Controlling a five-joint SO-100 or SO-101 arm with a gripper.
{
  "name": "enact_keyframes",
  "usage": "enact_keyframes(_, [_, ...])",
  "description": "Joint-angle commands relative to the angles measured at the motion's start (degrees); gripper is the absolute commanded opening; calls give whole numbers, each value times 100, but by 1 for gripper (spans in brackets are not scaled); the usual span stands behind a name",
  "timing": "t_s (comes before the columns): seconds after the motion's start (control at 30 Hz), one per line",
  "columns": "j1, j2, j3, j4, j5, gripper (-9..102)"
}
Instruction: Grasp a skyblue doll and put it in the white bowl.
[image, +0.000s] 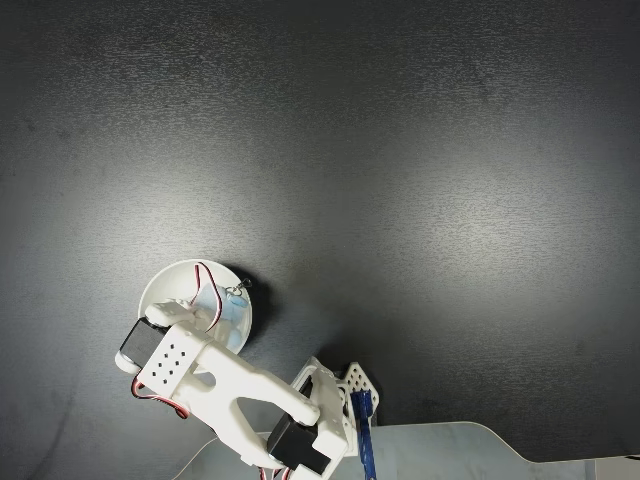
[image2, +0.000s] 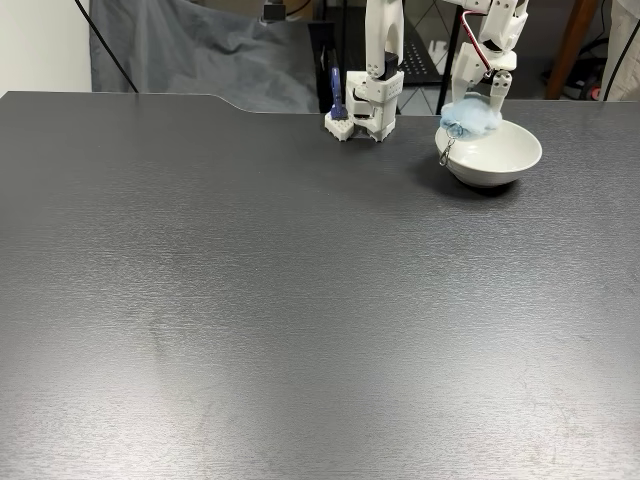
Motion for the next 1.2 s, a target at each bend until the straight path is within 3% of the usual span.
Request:
enact_keyframes(0.0, [-97,70,-141,-272,44,-2])
enact_keyframes(0.3, [-1002,70,-141,-378,53,-2])
enact_keyframes(0.67, [-993,141,-141,-501,53,1])
enact_keyframes(0.8, [-958,141,-132,-624,53,10])
enact_keyframes(1.17, [-940,466,-62,-554,44,50])
